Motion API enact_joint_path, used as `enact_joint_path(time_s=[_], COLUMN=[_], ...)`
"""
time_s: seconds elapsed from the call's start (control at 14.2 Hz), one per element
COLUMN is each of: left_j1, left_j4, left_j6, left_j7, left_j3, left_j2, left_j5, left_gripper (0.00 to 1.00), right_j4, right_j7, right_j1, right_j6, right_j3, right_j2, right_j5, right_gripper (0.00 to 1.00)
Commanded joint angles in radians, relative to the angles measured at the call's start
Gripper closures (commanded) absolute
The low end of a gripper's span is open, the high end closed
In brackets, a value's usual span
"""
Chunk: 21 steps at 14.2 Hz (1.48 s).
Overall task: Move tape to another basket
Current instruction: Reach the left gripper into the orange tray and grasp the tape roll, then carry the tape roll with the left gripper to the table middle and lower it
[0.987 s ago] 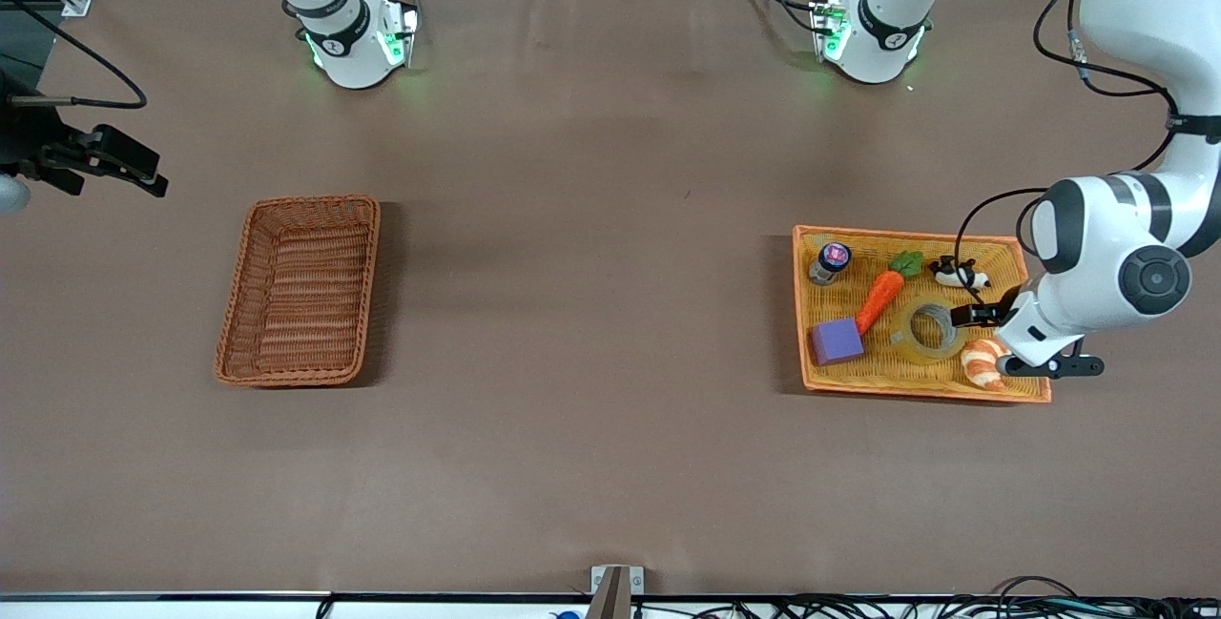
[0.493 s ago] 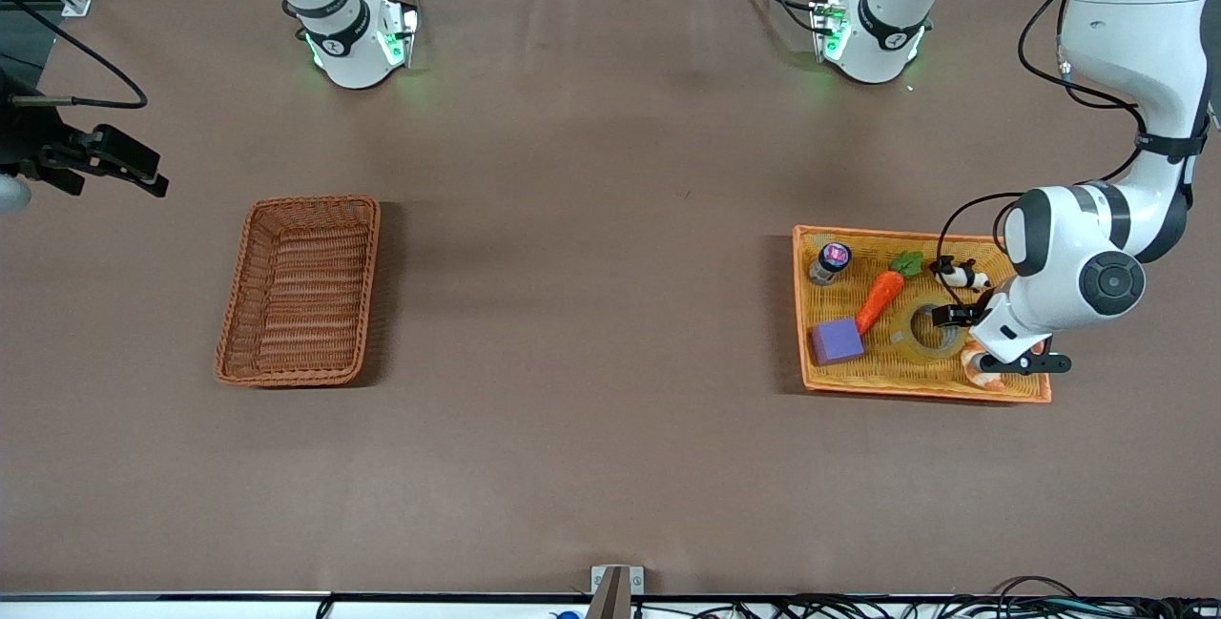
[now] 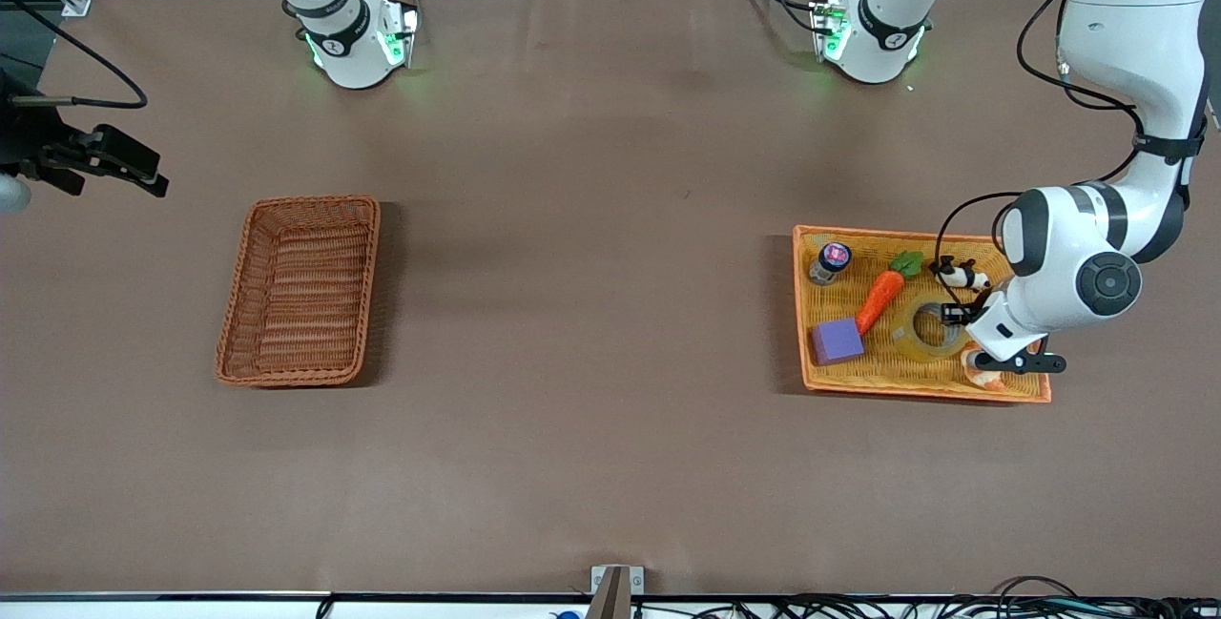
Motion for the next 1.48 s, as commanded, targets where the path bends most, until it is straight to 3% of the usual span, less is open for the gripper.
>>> enact_joint_path(time_s=[0.0, 0.42, 0.78, 0.99, 1.41], left_j1=[0.000, -0.009, -0.012, -0.055, -0.329], left_j4=[-0.013, 0.033, 0.056, 0.082, 0.269], left_j6=[0.006, -0.110, -0.120, -0.120, -0.121], left_j7=[0.017, 0.015, -0.025, -0.152, -0.622], left_j3=[0.002, -0.015, -0.151, -0.225, -0.227], left_j2=[-0.030, -0.199, -0.237, -0.202, 0.012], left_j5=[0.019, 0.019, 0.019, 0.020, 0.114], left_gripper=[0.99, 0.99, 0.98, 0.96, 0.96], right_j4=[-0.008, -0.008, -0.008, -0.008, -0.008], right_j7=[-0.010, -0.010, -0.010, -0.008, -0.008], right_j1=[-0.011, -0.011, -0.011, -0.011, -0.011], right_j6=[-0.003, -0.002, -0.002, -0.002, -0.003], right_j3=[0.007, 0.007, 0.007, 0.007, 0.007], right_j2=[-0.007, -0.007, -0.007, -0.007, -0.007], right_j5=[0.017, 0.017, 0.017, 0.017, 0.017], right_gripper=[0.00, 0.00, 0.00, 0.00, 0.00])
